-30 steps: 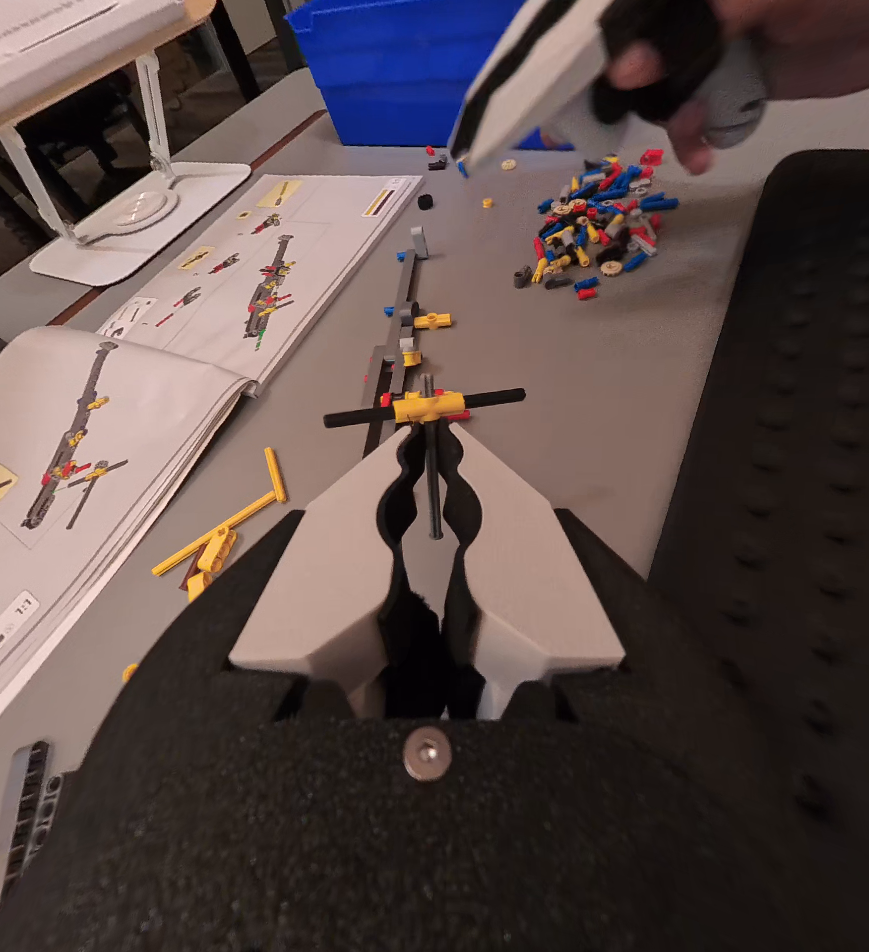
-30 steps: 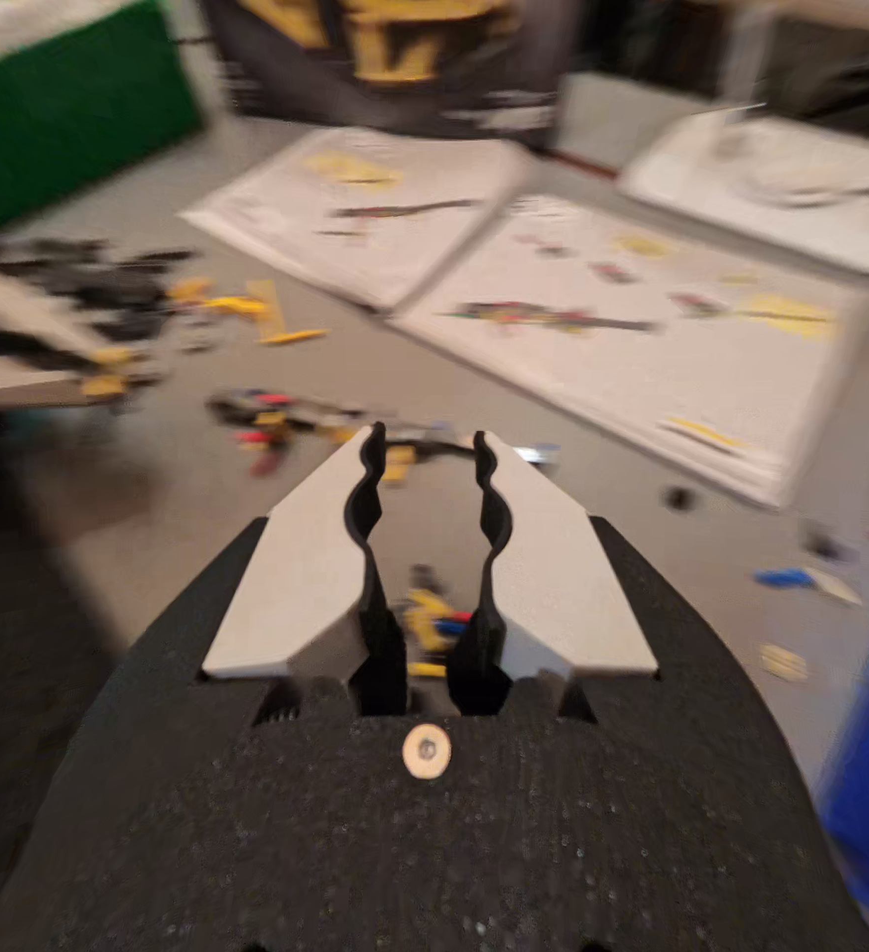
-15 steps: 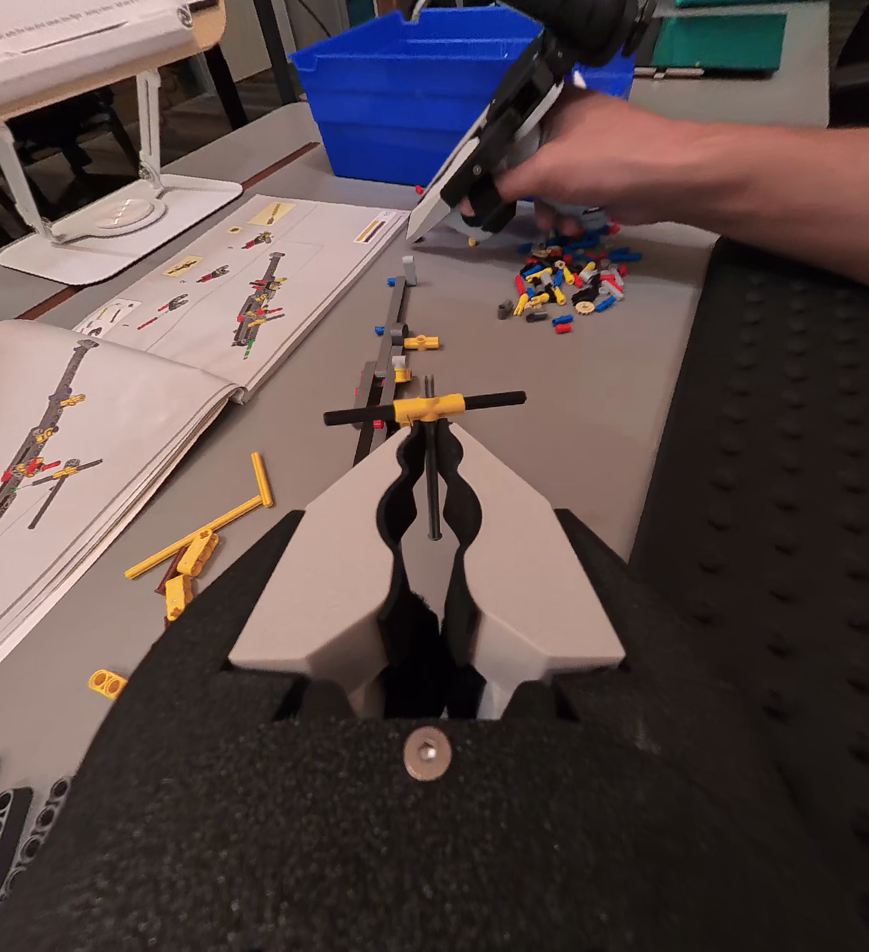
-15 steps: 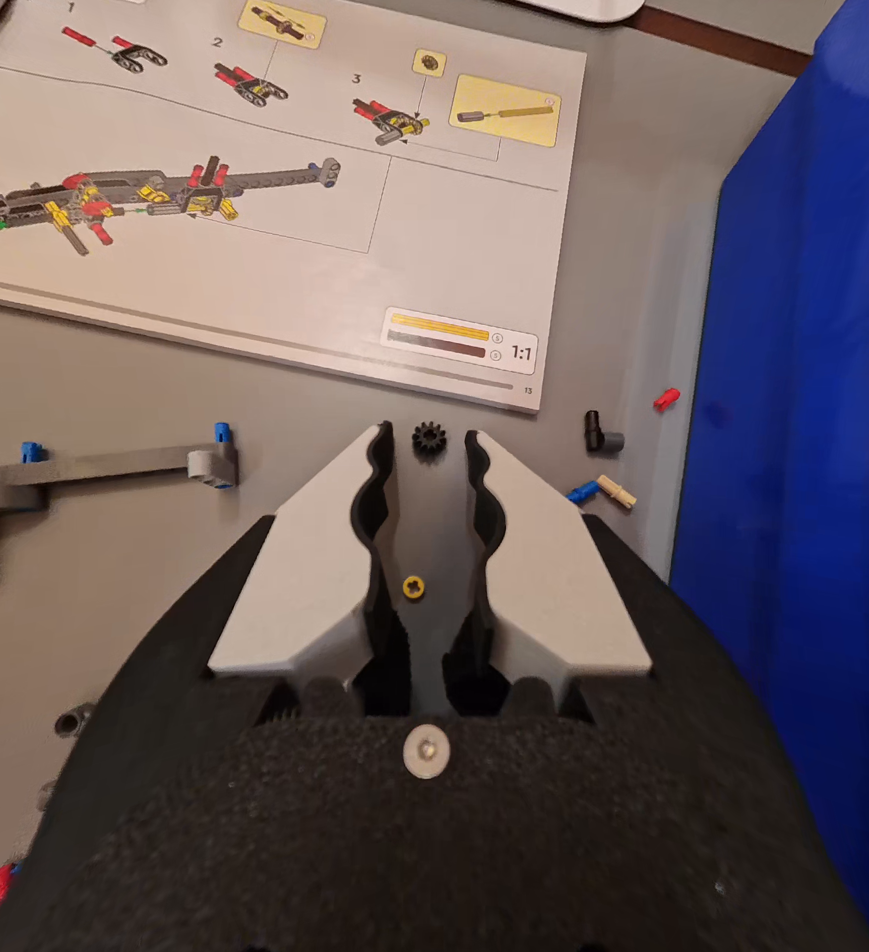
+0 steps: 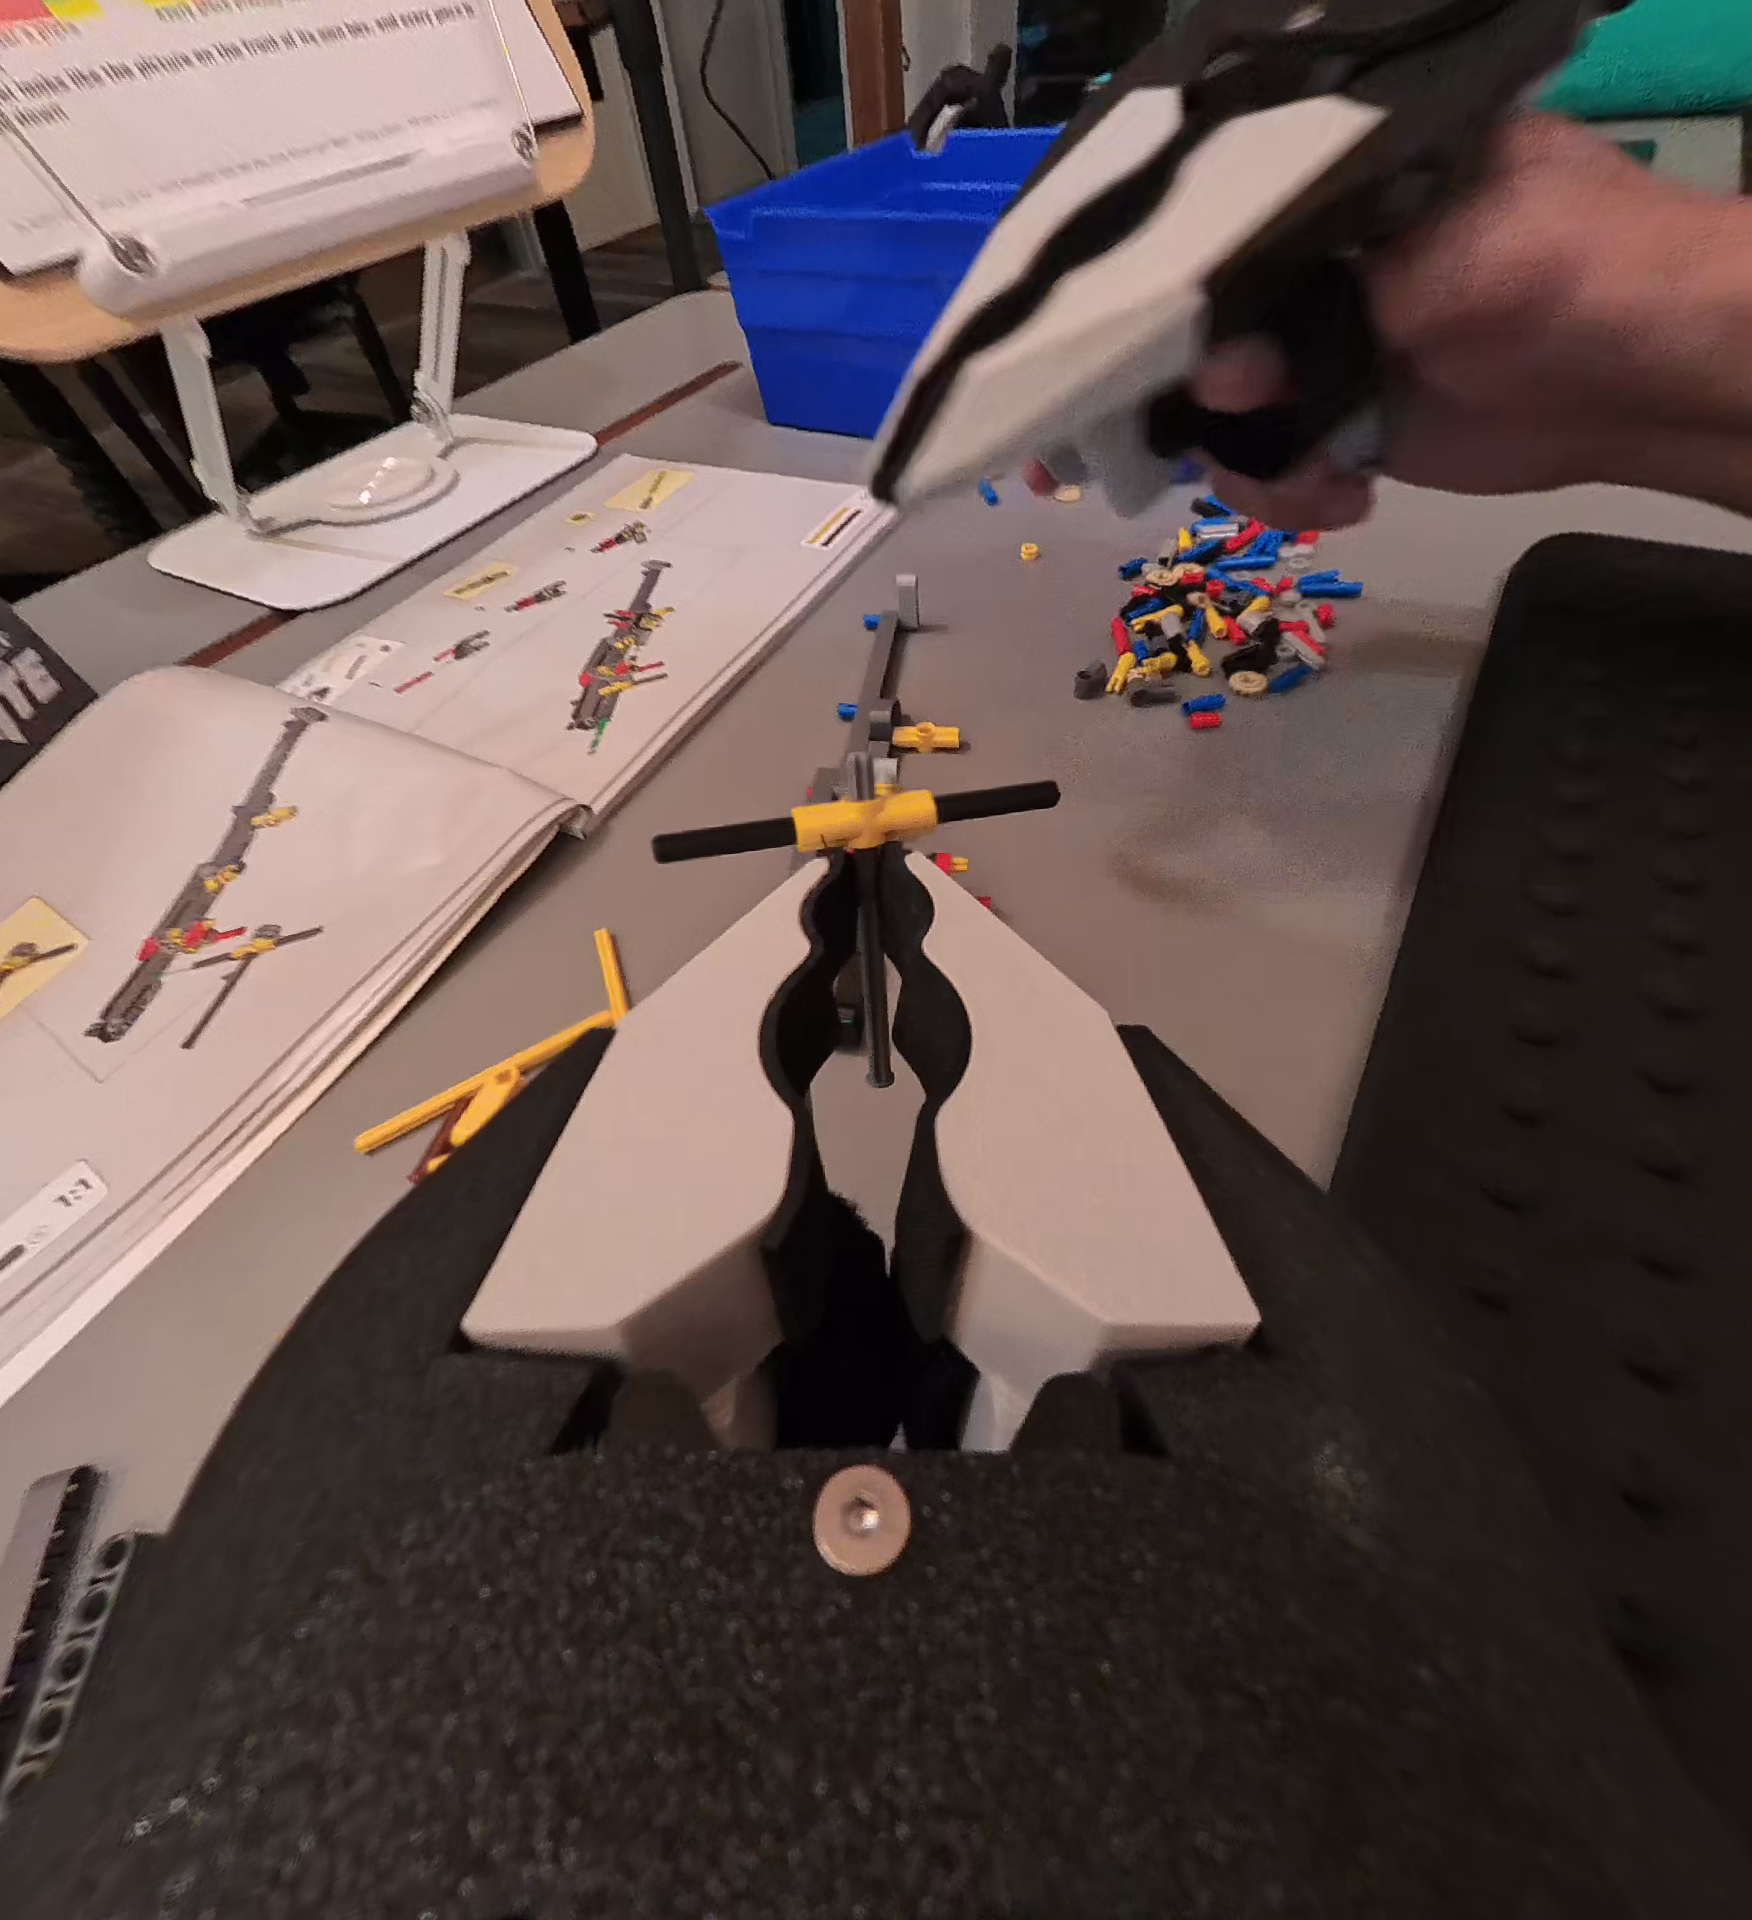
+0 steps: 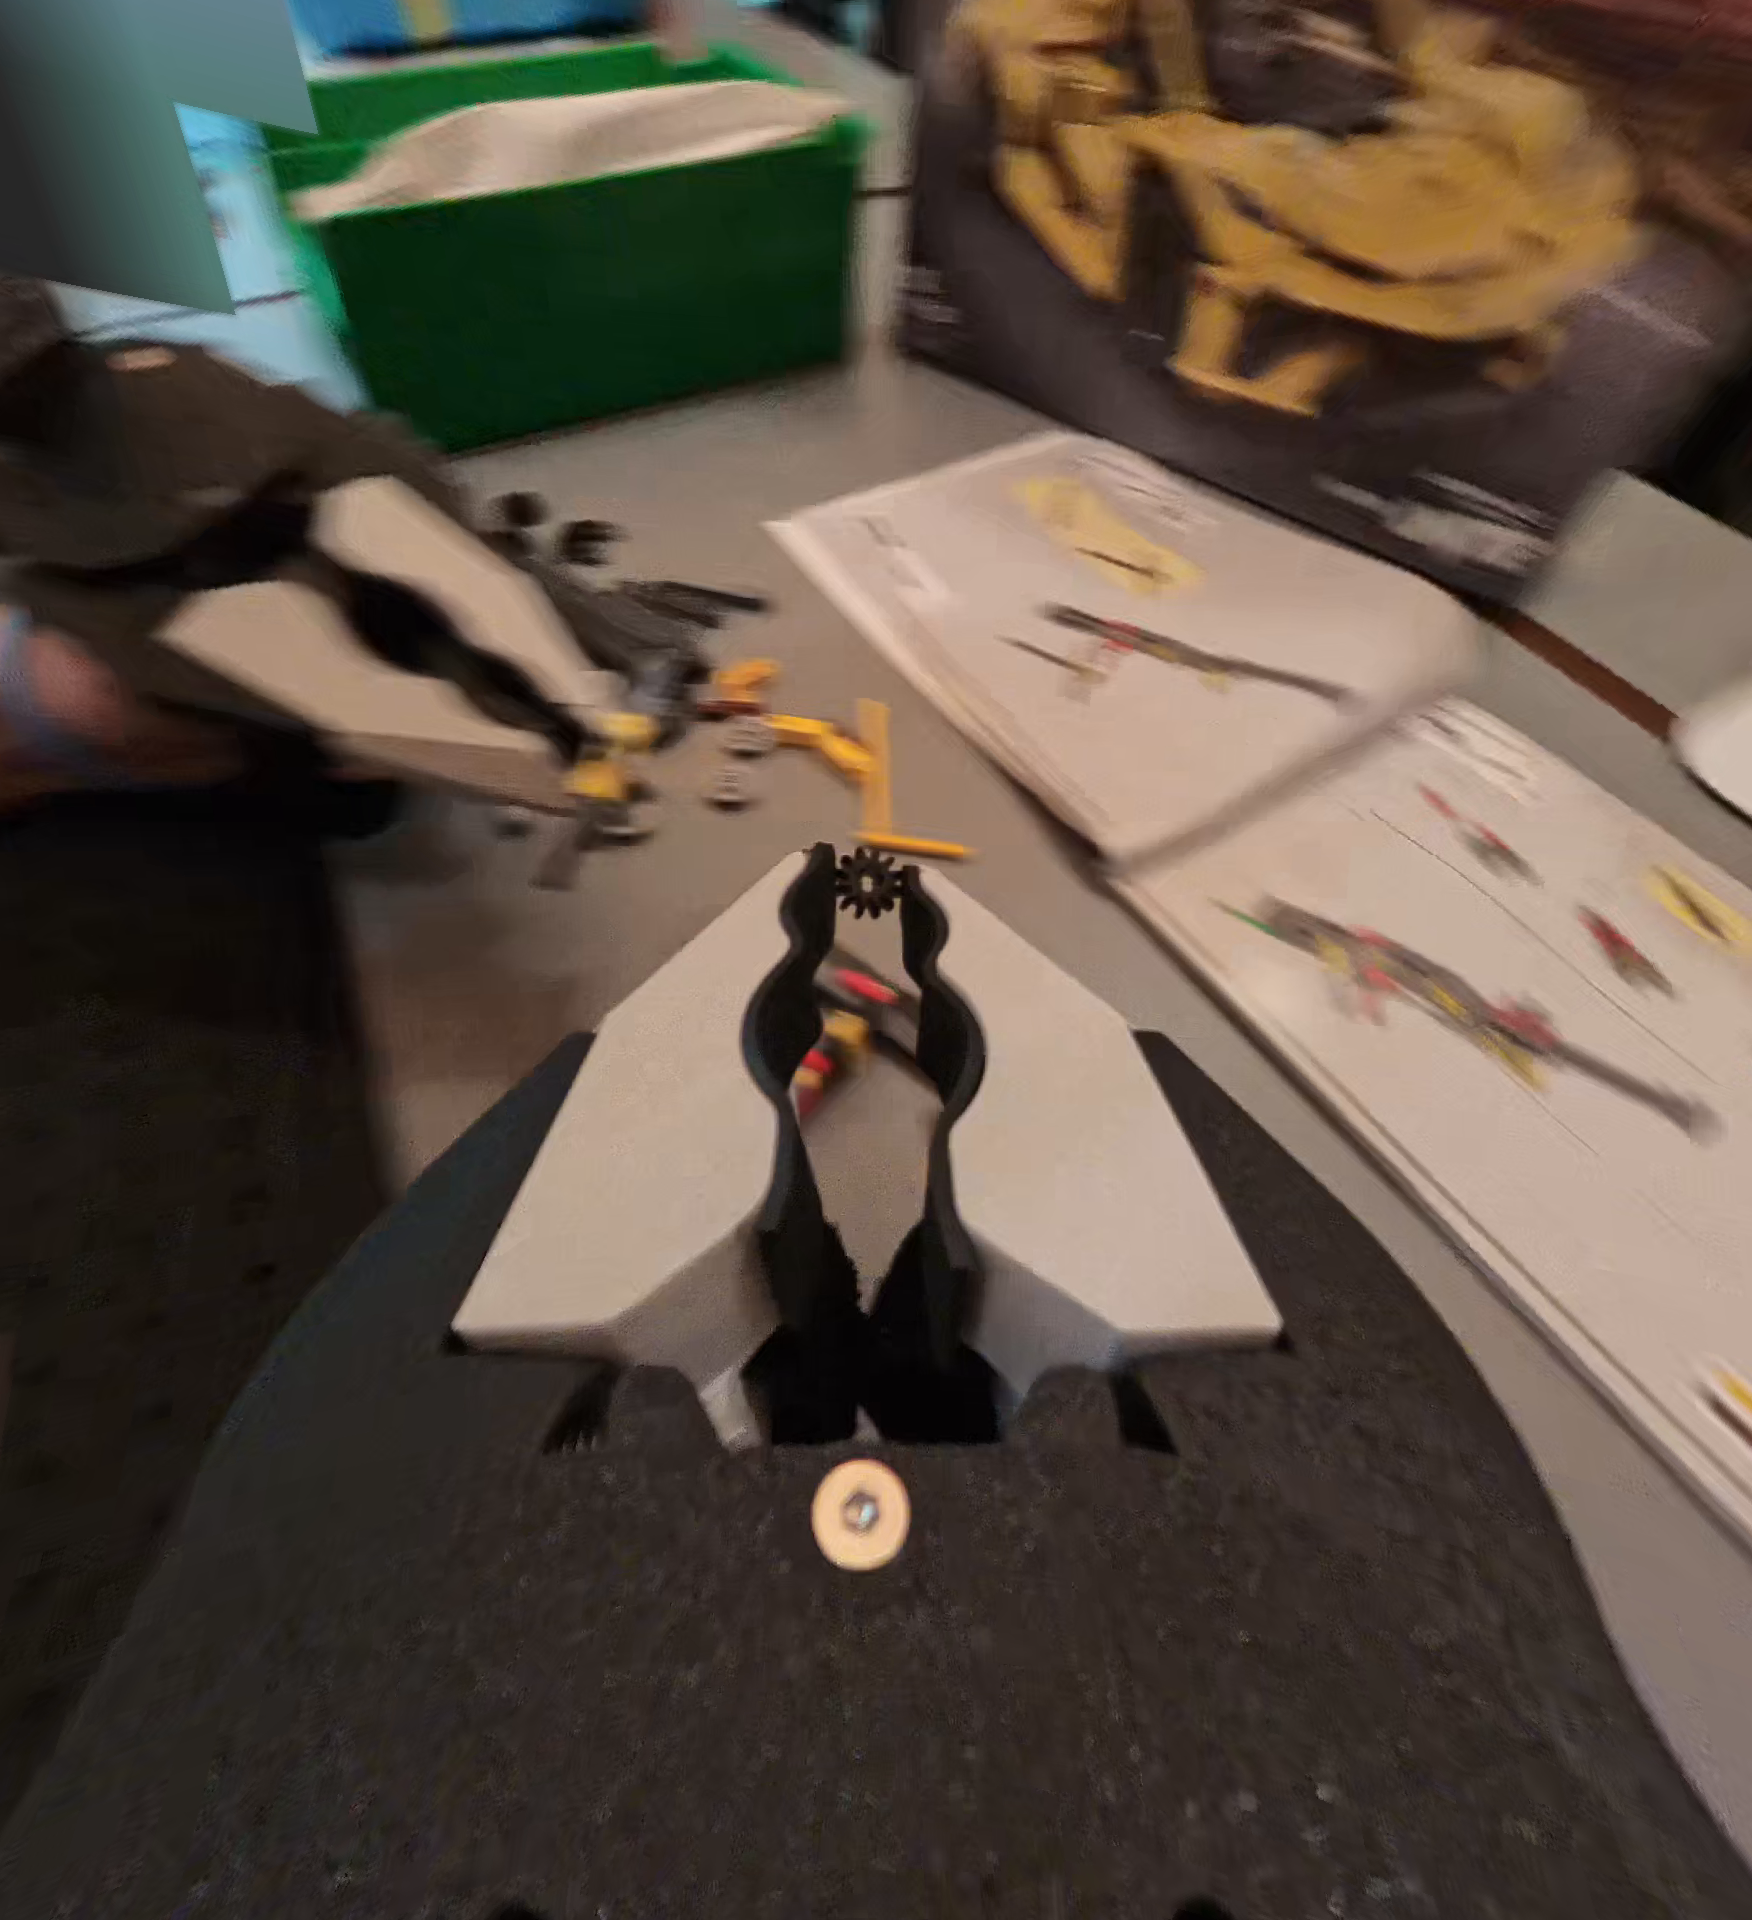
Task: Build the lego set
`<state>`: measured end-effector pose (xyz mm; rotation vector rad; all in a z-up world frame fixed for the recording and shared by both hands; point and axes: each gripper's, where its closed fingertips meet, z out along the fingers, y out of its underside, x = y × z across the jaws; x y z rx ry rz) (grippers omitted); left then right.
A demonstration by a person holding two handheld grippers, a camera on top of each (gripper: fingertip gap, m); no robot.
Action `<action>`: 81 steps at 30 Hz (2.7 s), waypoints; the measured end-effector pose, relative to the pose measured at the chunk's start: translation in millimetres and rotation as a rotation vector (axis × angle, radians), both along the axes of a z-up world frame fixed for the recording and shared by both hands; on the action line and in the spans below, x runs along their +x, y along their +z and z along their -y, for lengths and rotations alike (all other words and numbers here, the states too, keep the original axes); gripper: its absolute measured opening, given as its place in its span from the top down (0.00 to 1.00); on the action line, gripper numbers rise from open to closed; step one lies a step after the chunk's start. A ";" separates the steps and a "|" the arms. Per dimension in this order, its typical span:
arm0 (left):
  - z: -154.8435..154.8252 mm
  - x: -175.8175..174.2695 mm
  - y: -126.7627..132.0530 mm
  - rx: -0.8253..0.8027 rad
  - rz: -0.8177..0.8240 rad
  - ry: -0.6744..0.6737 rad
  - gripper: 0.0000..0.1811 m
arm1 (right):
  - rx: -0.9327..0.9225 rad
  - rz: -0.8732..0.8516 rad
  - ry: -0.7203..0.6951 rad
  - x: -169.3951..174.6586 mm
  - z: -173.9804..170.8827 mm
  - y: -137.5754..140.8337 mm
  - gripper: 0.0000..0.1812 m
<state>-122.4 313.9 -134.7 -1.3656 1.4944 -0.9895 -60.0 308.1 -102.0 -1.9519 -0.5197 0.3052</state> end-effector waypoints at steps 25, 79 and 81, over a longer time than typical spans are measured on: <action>11.8 -3.3 10.5 0.245 0.051 -0.012 0.99 | 0.028 0.010 0.159 -76.8 6.0 5.6 0.94; 34.7 -10.5 55.7 0.228 0.386 -0.144 0.99 | 0.098 -0.098 0.063 -68.7 22.9 33.4 0.94; 34.6 -10.8 55.7 0.221 0.387 -0.143 0.99 | 0.084 -0.105 0.082 -73.3 23.5 27.5 0.93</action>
